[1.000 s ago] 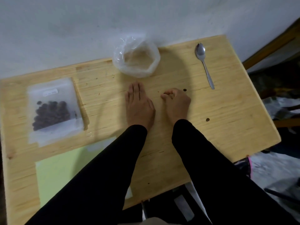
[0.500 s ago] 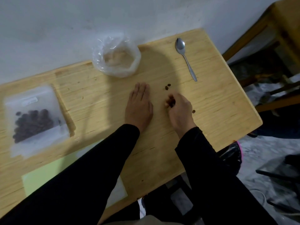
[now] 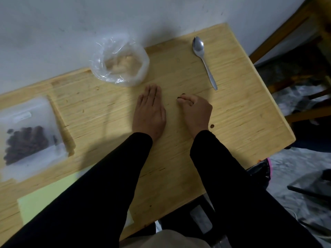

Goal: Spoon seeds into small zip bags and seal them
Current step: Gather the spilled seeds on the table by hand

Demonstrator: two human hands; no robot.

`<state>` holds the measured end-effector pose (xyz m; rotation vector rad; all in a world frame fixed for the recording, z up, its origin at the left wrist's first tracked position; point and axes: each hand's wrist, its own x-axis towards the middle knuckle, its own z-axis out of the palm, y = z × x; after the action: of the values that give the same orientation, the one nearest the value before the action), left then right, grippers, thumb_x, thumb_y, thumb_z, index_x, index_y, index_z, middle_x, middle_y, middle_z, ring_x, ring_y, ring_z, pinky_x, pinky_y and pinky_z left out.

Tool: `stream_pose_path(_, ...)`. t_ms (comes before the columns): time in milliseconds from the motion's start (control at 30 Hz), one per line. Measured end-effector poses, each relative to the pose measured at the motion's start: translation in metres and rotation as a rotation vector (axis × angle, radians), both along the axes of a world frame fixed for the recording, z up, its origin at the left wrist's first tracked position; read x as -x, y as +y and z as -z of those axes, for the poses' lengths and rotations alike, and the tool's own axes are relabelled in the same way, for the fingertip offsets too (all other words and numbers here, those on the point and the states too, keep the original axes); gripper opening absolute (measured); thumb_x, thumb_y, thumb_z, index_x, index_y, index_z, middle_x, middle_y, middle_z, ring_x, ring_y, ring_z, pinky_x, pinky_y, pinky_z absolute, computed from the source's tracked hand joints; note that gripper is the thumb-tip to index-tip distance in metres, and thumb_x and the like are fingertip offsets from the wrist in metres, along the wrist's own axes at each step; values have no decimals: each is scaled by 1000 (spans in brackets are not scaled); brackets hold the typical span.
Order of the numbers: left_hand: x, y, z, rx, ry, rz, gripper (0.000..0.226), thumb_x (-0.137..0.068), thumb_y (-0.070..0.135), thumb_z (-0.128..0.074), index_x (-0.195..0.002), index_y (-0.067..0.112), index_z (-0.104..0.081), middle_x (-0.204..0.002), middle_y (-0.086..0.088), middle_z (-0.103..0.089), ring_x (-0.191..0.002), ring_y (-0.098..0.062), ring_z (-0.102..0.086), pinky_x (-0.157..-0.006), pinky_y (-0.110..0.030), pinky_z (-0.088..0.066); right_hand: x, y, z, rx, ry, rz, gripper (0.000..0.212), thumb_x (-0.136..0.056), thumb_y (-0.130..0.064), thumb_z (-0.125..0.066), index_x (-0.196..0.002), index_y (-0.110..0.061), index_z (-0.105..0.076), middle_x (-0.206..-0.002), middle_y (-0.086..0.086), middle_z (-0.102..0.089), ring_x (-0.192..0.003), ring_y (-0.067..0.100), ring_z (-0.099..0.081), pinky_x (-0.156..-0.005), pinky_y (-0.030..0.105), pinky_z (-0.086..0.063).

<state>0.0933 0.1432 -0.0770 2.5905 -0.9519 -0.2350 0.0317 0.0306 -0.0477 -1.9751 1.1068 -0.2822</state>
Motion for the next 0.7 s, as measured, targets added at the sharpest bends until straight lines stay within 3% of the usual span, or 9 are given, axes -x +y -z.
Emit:
stream_pose_path(167, 0, 0, 1, -17, -3, 2, 67, -87, 32, -12, -148, 6, -22, -156, -11, -22, -145, -23, -14, -116, -35, -7, -3, 1, 4, 94, 48, -52, 23, -83, -28, -66, -101, -16, -72, -104, 2, -70, -98, 16, -64, -90, 33, -48)
stream_pose_path(467, -1, 0, 2, -21, -14, 3, 68, -87, 33, -10, -148, 7, -21, -156, -10, -21, -145, -22, -13, -116, -35, -6, -1, 6, -3, 84, 162, -101, 13, -89, -19, -59, -99, -14, -66, -107, -1, -65, -98, 13, -57, -82, 22, -39)
stream_pose_path(567, 0, 0, 3, -23, -17, 1, 67, -87, 33, -10, -149, 8, -20, -156, -9, -20, -146, -21, -13, -116, -34, -5, 5, 5, -14, -161, -5, 11, 10, -92, -15, -56, -99, -14, -62, -95, -6, -61, -86, 4, -54, -79, 17, -43)
stream_pose_path(633, 0, 0, 3, -26, -12, 0, 65, -89, 32, -12, -149, 8, -18, -157, -8, -18, -146, -20, -11, -116, -33, -3, 11, 4, -20, -391, -124, 115, 7, -94, -14, -53, -96, -15, -59, -82, -10, -55, -72, 0, -50, -64, 13, -44)
stream_pose_path(700, 0, 0, 3, -25, -9, -2, 63, -90, 31, -15, -149, 8, -18, -157, -8, -17, -146, -20, -10, -116, -34, -3, 17, 3, -22, -751, -357, 213, 12, -96, -12, -48, -88, -13, -56, -68, -8, -47, -58, 2, -42, -51, 16, -38)
